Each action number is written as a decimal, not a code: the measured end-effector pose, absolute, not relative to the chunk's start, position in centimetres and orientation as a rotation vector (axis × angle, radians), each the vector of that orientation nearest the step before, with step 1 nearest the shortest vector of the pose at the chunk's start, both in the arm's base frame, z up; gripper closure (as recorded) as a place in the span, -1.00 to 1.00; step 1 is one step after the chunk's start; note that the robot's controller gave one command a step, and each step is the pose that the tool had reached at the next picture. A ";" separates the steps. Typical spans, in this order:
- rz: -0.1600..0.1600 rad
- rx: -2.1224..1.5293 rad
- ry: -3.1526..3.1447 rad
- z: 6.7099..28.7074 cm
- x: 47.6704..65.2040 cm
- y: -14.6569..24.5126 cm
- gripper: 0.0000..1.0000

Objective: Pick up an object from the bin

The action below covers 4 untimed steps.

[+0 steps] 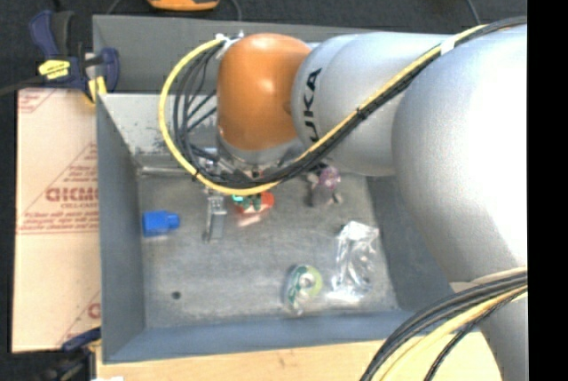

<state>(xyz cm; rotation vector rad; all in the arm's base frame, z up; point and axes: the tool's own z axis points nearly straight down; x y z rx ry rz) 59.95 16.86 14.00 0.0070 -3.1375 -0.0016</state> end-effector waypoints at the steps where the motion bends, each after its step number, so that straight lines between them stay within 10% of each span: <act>1: 0.000 0.146 -3.137 8.7 60.2 22.1 -1.00; 2: -0.002 0.137 -3.142 9.0 60.4 21.8 1.00; 3: -0.006 -0.209 -3.142 18.6 56.1 20.3 1.00; 4: -0.004 -0.209 -3.138 18.3 56.0 20.3 -1.00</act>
Offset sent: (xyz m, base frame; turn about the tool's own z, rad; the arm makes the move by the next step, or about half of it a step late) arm 0.0031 0.0508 -0.0511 -0.0855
